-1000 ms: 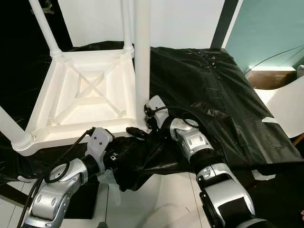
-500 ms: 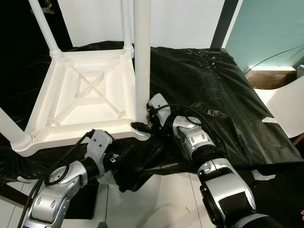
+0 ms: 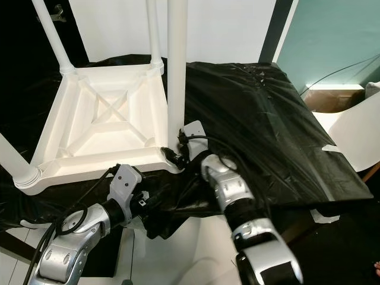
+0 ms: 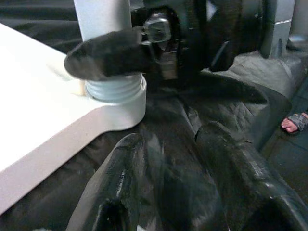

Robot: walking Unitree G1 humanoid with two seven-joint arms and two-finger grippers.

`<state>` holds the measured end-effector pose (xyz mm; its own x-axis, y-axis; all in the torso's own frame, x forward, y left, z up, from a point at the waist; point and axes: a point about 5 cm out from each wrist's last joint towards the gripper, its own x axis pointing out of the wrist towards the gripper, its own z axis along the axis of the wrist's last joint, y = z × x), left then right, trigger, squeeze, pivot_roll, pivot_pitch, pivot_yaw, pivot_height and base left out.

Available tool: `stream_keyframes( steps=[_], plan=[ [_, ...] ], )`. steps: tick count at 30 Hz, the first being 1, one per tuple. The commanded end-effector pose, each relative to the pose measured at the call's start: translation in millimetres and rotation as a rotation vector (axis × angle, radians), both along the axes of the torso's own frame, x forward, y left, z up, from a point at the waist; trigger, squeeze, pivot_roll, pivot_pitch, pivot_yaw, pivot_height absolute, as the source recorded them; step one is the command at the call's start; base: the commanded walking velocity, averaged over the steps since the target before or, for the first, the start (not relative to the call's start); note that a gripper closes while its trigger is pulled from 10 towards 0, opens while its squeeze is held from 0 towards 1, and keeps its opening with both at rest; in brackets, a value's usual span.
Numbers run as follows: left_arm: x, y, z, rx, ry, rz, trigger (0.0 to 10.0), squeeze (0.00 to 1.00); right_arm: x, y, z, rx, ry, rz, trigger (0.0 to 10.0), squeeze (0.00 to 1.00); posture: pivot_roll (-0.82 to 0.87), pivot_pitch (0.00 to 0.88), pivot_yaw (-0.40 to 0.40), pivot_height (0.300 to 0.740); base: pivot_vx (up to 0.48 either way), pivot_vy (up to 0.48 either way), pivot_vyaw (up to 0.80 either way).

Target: Building children table

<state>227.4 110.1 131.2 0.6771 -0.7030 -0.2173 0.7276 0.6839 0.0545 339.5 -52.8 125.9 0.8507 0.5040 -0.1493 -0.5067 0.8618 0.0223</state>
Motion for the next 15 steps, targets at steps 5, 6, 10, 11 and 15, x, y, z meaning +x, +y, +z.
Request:
stream_keyframes(
  steps=[5,6,10,11,15],
  plan=[
    [-1.1,-0.9,-1,0.003,0.008,0.034,10.0,0.00,-9.9,-10.5,-29,-0.028,0.142,-0.208,10.0,0.00,0.10,0.000,-0.063,0.740,0.000,0.000,0.00],
    [-1.3,-1.0,-2,0.003,0.009,0.032,10.0,0.00,-13.0,-7.5,-28,-0.004,0.147,-0.259,10.0,0.00,0.10,0.000,-0.063,0.740,0.000,0.000,0.00],
    [-1.4,-1.0,-2,0.003,0.012,0.029,10.0,0.00,-21.1,0.5,-26,0.014,0.145,-0.319,10.0,0.00,0.10,0.000,-0.063,0.740,0.000,0.000,0.00],
    [-1.4,-1.0,-2,0.003,0.012,0.029,10.0,0.00,-21.1,0.5,-26,0.014,0.145,-0.319,10.0,0.00,0.10,0.000,-0.063,0.740,0.000,0.000,0.00],
    [-1.2,0.6,-2,0.005,0.015,0.032,10.0,0.00,-20.6,-0.8,-19,0.017,0.121,-0.345,10.0,0.00,0.09,0.000,-0.059,0.740,0.000,0.000,0.00]
  ],
)
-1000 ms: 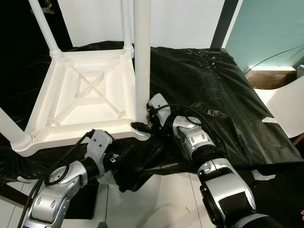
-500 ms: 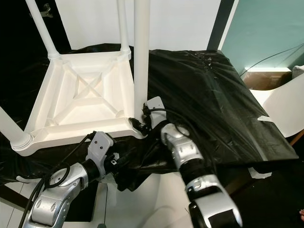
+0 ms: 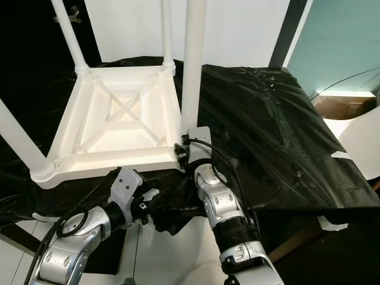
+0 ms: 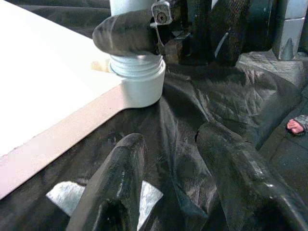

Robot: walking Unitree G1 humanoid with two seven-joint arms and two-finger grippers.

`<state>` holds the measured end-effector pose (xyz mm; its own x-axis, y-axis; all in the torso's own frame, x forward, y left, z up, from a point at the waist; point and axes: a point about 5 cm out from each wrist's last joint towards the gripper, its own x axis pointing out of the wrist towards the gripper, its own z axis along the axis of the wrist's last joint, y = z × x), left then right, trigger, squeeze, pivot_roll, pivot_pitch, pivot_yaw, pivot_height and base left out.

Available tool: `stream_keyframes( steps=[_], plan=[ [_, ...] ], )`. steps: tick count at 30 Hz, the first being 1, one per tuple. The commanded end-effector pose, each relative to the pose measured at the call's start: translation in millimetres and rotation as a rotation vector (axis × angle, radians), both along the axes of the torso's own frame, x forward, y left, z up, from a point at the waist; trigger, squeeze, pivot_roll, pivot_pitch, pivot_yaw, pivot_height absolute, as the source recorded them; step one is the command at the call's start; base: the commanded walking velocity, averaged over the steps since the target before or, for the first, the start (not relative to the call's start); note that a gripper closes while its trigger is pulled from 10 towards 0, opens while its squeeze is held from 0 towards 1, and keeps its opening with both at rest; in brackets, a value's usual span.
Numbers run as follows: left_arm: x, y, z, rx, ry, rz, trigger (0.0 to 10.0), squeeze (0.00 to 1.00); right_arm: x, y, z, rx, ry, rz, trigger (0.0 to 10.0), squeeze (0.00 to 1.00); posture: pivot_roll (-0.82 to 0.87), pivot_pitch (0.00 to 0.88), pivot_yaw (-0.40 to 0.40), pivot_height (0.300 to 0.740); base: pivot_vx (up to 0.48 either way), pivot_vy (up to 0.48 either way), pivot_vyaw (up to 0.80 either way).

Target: Building children table

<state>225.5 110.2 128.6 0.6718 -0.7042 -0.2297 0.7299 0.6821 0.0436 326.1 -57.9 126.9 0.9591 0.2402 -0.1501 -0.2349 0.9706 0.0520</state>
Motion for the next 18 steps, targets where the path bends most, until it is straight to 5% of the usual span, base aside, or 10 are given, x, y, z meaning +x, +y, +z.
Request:
stream_keyframes(
  steps=[1,3,4,6,7,17,18],
  plan=[
    [0.7,0.5,1,0.004,-0.002,0.034,10.0,0.00,-7.2,4.4,-20,0.006,0.109,-0.050,10.0,0.00,0.09,0.000,-0.059,0.740,0.000,0.000,0.00],
    [0.7,0.0,1,0.002,-0.002,0.034,10.0,0.00,-7.1,5.2,-14,0.014,0.085,-0.042,10.0,0.00,0.09,0.000,-0.057,0.740,0.000,0.000,0.00],
    [1.1,-0.3,1,0.000,-0.002,0.035,10.0,0.00,-6.8,4.7,-11,0.021,0.068,-0.037,10.0,0.65,0.08,0.000,-0.055,0.740,0.000,0.000,0.00],
    [1.1,-0.3,1,0.000,-0.002,0.035,10.0,0.00,-6.8,4.7,-11,0.021,0.068,-0.037,10.0,0.65,0.08,0.000,-0.055,0.740,0.000,0.000,0.00],
    [1.5,-0.5,1,-0.001,-0.003,0.036,10.0,0.00,-6.7,4.3,-9,0.025,0.058,-0.035,10.0,1.00,0.08,0.000,-0.055,0.740,0.000,0.000,0.00],
    [3.6,0.4,2,-0.006,-0.009,0.047,10.0,0.00,-2.0,-13.5,8,0.099,-0.051,0.078,10.0,1.00,0.08,0.002,-0.061,0.740,0.000,0.000,0.00],
    [3.8,0.9,3,-0.006,-0.010,0.048,10.0,0.00,-0.7,-18.7,9,0.103,-0.061,0.128,10.0,0.81,0.08,0.001,-0.061,0.740,0.000,0.000,0.00]
  ],
)
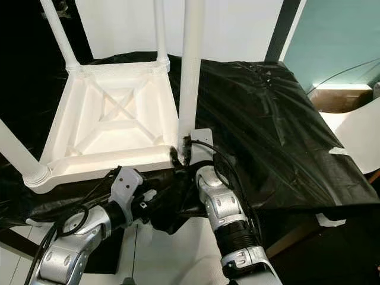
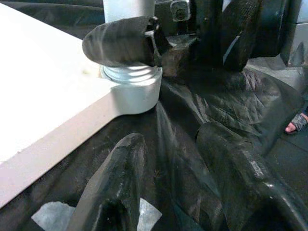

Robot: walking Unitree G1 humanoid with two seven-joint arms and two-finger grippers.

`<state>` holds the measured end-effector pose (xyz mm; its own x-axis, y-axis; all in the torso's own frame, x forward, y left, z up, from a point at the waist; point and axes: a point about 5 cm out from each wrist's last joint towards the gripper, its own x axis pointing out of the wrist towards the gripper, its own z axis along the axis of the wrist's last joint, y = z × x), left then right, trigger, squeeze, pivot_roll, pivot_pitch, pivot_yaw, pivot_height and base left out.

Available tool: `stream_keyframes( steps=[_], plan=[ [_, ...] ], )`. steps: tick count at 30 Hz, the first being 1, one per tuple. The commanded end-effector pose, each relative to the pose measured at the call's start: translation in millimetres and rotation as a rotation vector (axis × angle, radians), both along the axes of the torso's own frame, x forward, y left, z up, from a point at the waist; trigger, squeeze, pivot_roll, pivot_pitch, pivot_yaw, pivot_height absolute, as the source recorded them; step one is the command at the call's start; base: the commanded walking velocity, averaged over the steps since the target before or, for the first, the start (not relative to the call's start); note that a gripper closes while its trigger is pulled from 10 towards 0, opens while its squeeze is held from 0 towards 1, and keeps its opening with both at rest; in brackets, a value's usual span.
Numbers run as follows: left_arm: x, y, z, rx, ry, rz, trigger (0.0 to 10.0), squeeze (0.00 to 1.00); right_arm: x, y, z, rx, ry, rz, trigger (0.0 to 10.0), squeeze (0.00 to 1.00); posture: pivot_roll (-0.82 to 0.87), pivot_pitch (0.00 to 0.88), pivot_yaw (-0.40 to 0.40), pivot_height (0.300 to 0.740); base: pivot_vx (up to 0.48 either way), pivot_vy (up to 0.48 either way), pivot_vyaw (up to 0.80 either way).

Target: Building children table

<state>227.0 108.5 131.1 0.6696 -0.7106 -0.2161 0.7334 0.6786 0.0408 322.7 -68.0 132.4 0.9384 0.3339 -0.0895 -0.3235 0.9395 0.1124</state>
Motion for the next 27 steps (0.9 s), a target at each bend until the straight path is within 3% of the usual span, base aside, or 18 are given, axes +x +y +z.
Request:
stream_keyframes(
  steps=[1,2,3,4,10,14,19,20,22,23,24,27],
  plan=[
    [2.3,2.6,0,0.006,-0.002,0.054,10.0,0.00,2.7,-8.6,4,0.028,-0.020,0.038,10.0,0.81,0.08,0.001,-0.061,0.740,0.000,0.000,0.00],
    [2.4,2.9,0,0.006,-0.002,0.055,10.0,0.00,3.3,-11.8,4,0.028,-0.027,0.071,10.0,0.81,0.08,0.001,-0.061,0.740,0.000,0.000,0.00],
    [2.6,3.0,0,0.006,-0.002,0.056,10.0,0.00,4.2,-15.6,4,0.026,-0.035,0.114,10.0,0.13,0.08,0.000,-0.062,0.740,0.000,0.000,0.00],
    [3.0,2.9,0,0.006,-0.003,0.056,10.0,0.00,6.6,-20.5,5,0.007,-0.053,0.177,10.0,0.00,0.08,0.000,-0.060,0.740,0.000,0.000,0.00],
    [4.1,2.7,1,0.005,-0.005,0.053,10.0,0.00,14.6,-28.8,6,-0.052,-0.075,0.319,10.0,0.00,0.07,0.000,-0.059,0.740,0.000,0.000,0.00],
    [5.5,3.1,2,0.009,-0.009,0.040,10.0,0.00,26.1,-17.5,10,-0.130,-0.093,0.527,10.0,0.00,0.08,0.000,-0.056,0.740,0.000,0.000,0.00],
    [7.0,5.0,4,0.015,-0.017,0.049,10.0,0.00,30.1,-5.0,8,-0.190,-0.091,0.624,10.0,0.00,0.09,0.000,-0.056,0.740,0.000,0.000,0.00],
    [7.5,5.4,4,0.016,-0.019,0.053,10.0,0.00,30.8,-3.4,6,-0.209,-0.087,0.639,8.1,0.00,0.10,0.000,-0.059,0.740,0.000,0.000,0.00],
    [7.8,5.8,5,0.015,-0.022,0.057,10.0,0.00,31.9,-3.2,3,-0.223,-0.068,0.667,1.3,0.00,0.10,0.000,-0.059,0.740,0.000,0.000,0.00],
    [7.8,5.8,5,0.015,-0.022,0.057,10.0,0.00,31.9,-3.2,3,-0.223,-0.068,0.667,1.3,0.00,0.10,0.000,-0.059,0.740,0.000,0.000,0.00],
    [7.4,6.0,5,0.015,-0.023,0.059,10.0,0.00,31.3,-4.5,0,-0.231,-0.056,0.679,0.0,0.00,0.10,0.000,-0.061,0.740,0.000,0.000,0.00],
    [6.6,6.5,5,0.015,-0.022,0.061,10.0,0.00,30.8,-8.3,-3,-0.233,-0.045,0.696,0.0,0.00,0.10,0.000,-0.062,0.740,0.000,0.000,0.00]
  ],
)
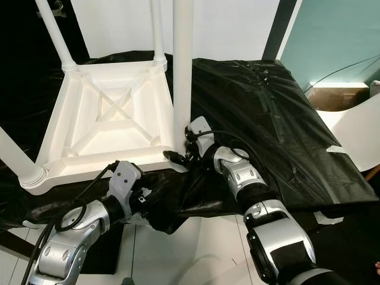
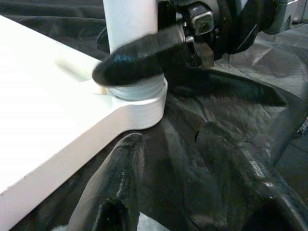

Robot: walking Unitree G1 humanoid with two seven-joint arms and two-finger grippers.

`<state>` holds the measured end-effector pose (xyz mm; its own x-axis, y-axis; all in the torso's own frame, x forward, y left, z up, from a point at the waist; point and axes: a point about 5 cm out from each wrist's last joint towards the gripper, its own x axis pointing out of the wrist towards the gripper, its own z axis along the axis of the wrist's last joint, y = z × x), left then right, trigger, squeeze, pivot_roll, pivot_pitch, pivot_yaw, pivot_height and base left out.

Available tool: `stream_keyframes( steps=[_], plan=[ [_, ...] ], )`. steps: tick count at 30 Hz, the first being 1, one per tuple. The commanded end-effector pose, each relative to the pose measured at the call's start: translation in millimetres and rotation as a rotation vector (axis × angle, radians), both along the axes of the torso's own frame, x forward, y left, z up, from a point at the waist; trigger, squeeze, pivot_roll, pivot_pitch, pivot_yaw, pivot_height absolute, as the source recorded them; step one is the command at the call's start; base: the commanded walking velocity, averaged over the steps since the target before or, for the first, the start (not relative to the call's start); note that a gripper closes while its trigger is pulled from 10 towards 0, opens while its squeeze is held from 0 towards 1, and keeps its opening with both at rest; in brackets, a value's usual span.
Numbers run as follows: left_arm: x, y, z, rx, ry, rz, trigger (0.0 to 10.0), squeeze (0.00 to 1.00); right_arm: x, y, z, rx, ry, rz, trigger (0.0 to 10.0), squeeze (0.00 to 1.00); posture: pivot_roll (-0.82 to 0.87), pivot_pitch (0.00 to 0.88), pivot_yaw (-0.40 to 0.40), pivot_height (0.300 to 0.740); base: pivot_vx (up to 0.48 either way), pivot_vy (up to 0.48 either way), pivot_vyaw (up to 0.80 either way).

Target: Building children table

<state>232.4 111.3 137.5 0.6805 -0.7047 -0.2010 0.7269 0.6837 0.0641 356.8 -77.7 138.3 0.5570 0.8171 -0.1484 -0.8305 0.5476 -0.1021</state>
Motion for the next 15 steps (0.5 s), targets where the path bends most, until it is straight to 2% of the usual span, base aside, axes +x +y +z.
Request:
stream_keyframes(
  steps=[1,9,10,11,12,15],
  plan=[
    [0.8,4.0,-1.8,0.010,0.007,0.055,10.0,0.00,-3.4,-0.8,-9.8,-0.038,0.035,0.032,0.0,0.00,0.10,0.000,-0.062,0.740,0.000,0.000,0.00],
    [0.9,2.9,-2.5,0.010,0.011,0.048,10.0,0.00,-2.0,-6.0,-14.0,-0.010,0.055,-0.046,0.0,0.00,0.09,0.000,-0.052,0.740,0.000,0.000,0.00],
    [1.1,2.6,-2.6,0.010,0.012,0.045,10.0,0.00,-1.5,-5.4,-15.5,-0.012,0.057,-0.072,7.5,0.00,0.08,0.000,-0.051,0.740,0.000,0.000,0.00],
    [1.1,2.6,-2.6,0.010,0.012,0.045,10.0,0.00,-1.5,-5.4,-15.5,-0.012,0.057,-0.072,7.5,0.00,0.08,0.000,-0.051,0.740,0.000,0.000,0.00],
    [1.2,2.2,-2.9,0.011,0.014,0.039,10.0,0.00,-2.1,-2.3,-16.0,-0.007,0.051,-0.097,10.0,0.00,0.08,0.000,-0.047,0.740,0.000,0.000,0.00],
    [1.2,1.5,-3.3,0.012,0.016,0.031,10.0,0.00,-2.9,2.7,-16.2,0.003,0.042,-0.135,10.0,0.00,0.08,0.000,-0.044,0.740,0.000,0.000,0.00]
  ],
)
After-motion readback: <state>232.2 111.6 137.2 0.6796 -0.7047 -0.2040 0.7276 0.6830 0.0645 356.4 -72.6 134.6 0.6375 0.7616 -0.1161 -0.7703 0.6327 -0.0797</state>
